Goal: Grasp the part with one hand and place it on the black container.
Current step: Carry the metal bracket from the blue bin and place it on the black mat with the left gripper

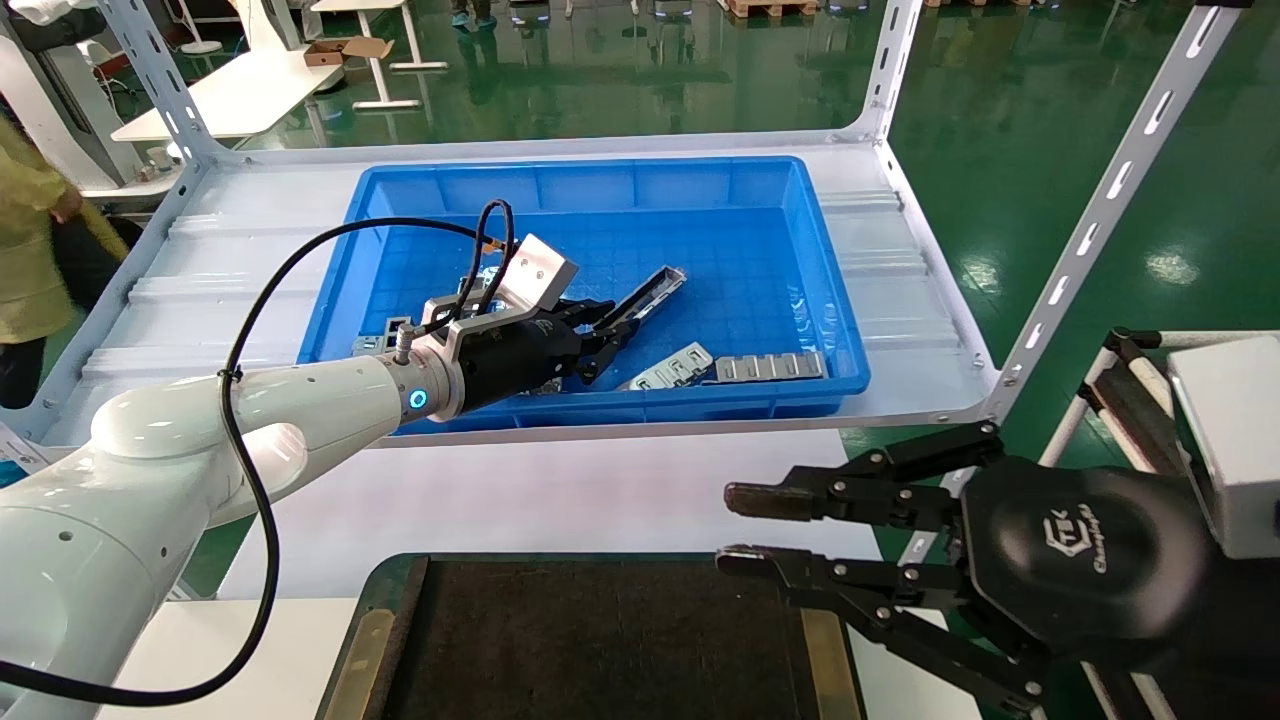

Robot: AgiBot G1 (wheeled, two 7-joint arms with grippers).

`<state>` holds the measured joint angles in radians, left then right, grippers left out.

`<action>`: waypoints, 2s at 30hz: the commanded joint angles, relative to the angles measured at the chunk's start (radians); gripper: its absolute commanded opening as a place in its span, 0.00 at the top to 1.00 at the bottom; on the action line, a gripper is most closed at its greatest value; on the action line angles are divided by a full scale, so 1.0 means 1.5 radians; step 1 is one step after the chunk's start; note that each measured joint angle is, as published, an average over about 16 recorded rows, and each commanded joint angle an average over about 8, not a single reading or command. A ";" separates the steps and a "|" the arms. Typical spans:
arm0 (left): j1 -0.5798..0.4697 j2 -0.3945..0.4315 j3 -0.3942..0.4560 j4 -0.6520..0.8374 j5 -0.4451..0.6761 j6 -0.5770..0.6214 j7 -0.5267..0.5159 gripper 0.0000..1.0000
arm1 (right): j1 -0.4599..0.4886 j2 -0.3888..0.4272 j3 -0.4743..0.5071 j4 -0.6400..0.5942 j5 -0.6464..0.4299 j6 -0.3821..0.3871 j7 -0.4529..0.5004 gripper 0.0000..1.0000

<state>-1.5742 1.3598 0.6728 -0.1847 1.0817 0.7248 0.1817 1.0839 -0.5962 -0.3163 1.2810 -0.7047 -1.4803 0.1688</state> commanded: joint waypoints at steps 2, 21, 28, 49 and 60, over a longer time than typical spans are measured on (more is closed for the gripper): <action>-0.002 0.000 0.005 0.000 -0.008 -0.001 -0.001 1.00 | 0.000 0.000 0.000 0.000 0.000 0.000 0.000 1.00; -0.061 -0.059 -0.010 0.003 -0.080 0.234 0.017 1.00 | 0.000 0.000 -0.001 0.000 0.000 0.000 0.000 1.00; -0.070 -0.095 -0.014 -0.004 -0.093 0.362 0.017 1.00 | 0.000 0.000 -0.001 0.000 0.000 0.000 0.000 1.00; 0.118 -0.227 -0.017 -0.314 -0.145 0.516 -0.117 1.00 | 0.000 0.000 -0.001 0.000 0.001 0.000 -0.001 1.00; 0.356 -0.300 -0.022 -0.560 -0.142 0.299 -0.175 1.00 | 0.000 0.001 -0.001 0.000 0.001 0.001 -0.001 1.00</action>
<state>-1.0411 0.9144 0.6436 -1.0209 0.8724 1.1725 -0.0823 1.0844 -0.5954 -0.3184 1.2810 -0.7032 -1.4794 0.1677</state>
